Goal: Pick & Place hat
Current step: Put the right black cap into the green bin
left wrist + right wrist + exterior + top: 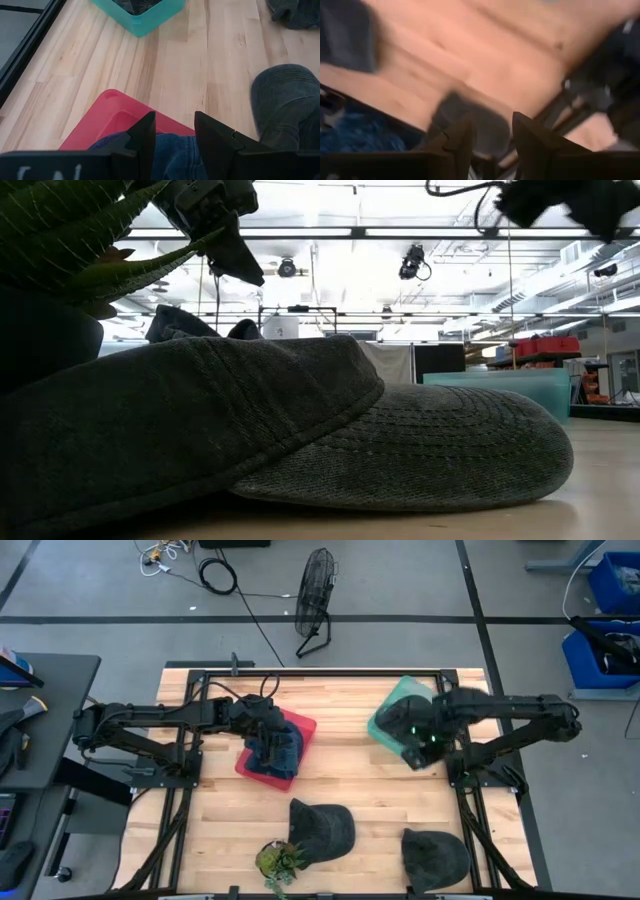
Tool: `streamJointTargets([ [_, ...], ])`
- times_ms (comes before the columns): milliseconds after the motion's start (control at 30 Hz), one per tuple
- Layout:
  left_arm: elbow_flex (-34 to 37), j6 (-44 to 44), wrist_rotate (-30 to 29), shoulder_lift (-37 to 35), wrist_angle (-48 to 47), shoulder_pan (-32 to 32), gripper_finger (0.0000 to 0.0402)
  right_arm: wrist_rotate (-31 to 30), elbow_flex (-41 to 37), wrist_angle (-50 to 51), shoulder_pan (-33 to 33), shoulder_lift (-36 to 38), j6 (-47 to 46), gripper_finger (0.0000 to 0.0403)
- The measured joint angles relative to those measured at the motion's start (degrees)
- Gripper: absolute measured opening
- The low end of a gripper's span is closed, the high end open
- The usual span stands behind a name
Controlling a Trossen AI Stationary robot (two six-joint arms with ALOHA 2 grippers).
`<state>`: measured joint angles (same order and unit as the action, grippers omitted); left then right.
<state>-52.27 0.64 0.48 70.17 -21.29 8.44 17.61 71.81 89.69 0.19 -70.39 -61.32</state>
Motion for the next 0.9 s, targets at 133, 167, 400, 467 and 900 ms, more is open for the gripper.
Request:
streamJointTargets([
  [133, 0.00, -0.02, 0.00, 0.00, -0.05, 0.00, 0.0140, 3.79, -4.90, -3.42, 7.19, 0.09, -5.64, 0.0141],
  [167, 0.00, -0.03, 0.00, 0.00, -0.08, 0.01, 0.0140, 5.87, -6.41, -5.14, 8.64, 0.09, -7.34, 0.0141],
  [400, 0.22, -3.33, -0.02, -0.01, -0.47, 0.01, 0.0140, 18.05, -17.73, -20.06, 19.26, -0.02, -22.68, 0.0141],
  [467, 0.22, -3.24, -0.01, -0.02, -0.44, 0.00, 0.0140, 18.24, -20.64, -26.56, 21.85, -0.03, -27.27, 0.0141],
  [900, 0.22, -1.38, -0.88, -0.02, 1.07, 0.00, 0.0140, 19.91, -31.68, -52.61, 35.63, -0.04, -53.49, 0.0141],
])
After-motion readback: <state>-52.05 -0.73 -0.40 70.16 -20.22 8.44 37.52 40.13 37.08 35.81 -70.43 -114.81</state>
